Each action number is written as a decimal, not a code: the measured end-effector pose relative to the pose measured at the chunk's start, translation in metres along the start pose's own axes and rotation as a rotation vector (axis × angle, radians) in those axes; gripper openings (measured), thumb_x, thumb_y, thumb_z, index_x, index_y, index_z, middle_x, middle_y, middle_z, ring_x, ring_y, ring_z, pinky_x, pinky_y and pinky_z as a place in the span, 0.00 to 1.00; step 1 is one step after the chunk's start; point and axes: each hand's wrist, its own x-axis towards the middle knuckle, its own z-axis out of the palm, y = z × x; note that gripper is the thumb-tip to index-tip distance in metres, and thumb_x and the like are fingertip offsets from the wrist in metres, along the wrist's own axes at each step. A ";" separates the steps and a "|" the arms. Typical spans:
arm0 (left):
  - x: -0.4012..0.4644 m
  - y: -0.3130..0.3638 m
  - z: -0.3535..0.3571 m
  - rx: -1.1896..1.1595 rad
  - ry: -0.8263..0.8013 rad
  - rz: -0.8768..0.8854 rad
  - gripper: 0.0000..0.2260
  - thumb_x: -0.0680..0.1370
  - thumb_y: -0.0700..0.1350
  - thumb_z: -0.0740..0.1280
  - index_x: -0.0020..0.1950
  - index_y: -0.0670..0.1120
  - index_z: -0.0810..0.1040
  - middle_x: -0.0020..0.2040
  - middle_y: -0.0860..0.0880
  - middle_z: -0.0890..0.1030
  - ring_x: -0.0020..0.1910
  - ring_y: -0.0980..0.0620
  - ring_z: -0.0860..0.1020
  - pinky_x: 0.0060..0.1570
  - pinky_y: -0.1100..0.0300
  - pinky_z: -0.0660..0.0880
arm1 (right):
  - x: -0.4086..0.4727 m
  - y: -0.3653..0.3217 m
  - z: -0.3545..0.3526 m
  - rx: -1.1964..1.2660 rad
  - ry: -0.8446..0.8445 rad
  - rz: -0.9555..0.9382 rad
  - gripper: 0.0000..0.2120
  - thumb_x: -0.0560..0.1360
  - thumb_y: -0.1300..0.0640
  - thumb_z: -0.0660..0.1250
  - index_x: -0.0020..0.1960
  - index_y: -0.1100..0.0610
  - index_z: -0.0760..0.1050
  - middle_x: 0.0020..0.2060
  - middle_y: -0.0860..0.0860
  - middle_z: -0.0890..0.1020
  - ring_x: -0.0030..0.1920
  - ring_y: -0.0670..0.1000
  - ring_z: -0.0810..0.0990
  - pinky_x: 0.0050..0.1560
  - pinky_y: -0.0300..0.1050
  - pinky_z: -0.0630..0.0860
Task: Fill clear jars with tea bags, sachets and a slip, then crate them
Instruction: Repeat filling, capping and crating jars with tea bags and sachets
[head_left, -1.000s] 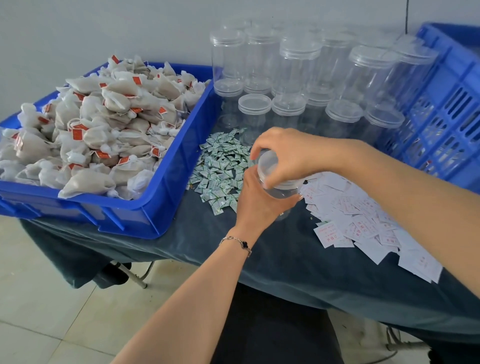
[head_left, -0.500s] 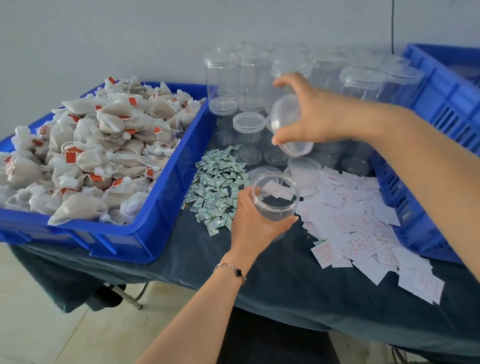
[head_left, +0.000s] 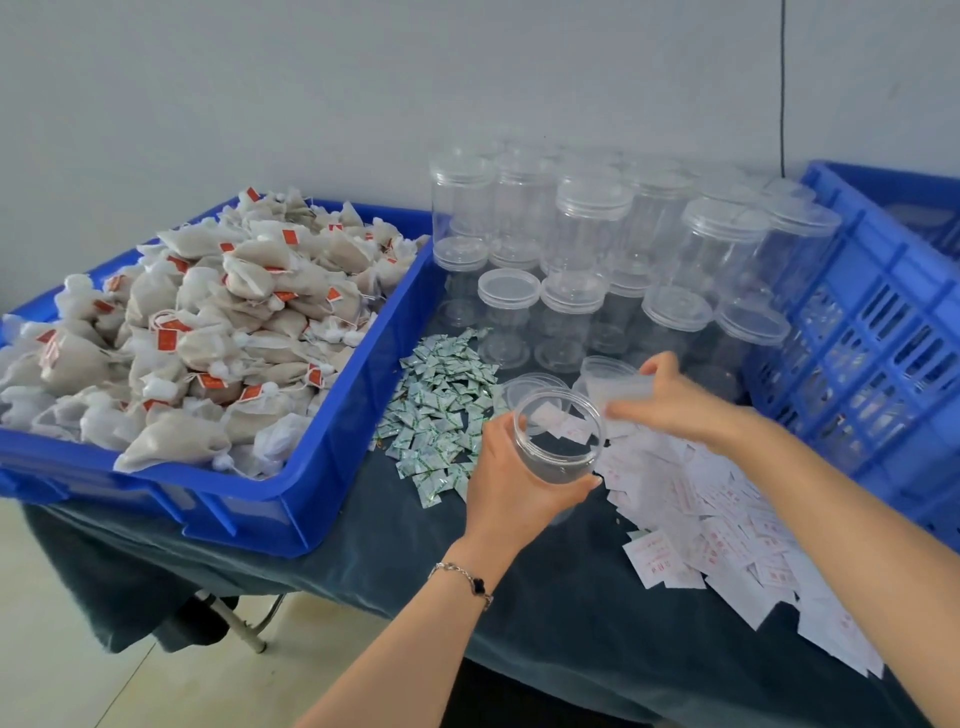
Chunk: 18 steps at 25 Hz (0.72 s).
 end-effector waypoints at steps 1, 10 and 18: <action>0.002 0.002 -0.001 -0.016 -0.005 -0.009 0.37 0.52 0.69 0.74 0.54 0.63 0.60 0.52 0.67 0.69 0.50 0.74 0.70 0.41 0.74 0.66 | -0.001 0.000 0.008 -0.092 -0.061 -0.014 0.35 0.68 0.46 0.73 0.68 0.54 0.59 0.66 0.57 0.67 0.60 0.55 0.71 0.49 0.44 0.71; 0.029 -0.011 -0.074 -0.088 0.320 0.012 0.37 0.56 0.62 0.78 0.59 0.60 0.63 0.55 0.65 0.69 0.53 0.67 0.72 0.46 0.74 0.70 | -0.018 -0.126 0.032 -0.165 0.098 -0.553 0.12 0.76 0.60 0.63 0.57 0.51 0.78 0.53 0.48 0.81 0.52 0.49 0.79 0.53 0.45 0.74; 0.024 -0.058 -0.108 -0.014 0.295 -0.041 0.42 0.57 0.63 0.76 0.67 0.53 0.66 0.62 0.56 0.74 0.64 0.58 0.73 0.63 0.57 0.72 | -0.022 -0.231 0.134 -0.191 -0.042 -0.871 0.09 0.78 0.55 0.62 0.54 0.57 0.77 0.44 0.52 0.82 0.42 0.50 0.80 0.42 0.45 0.76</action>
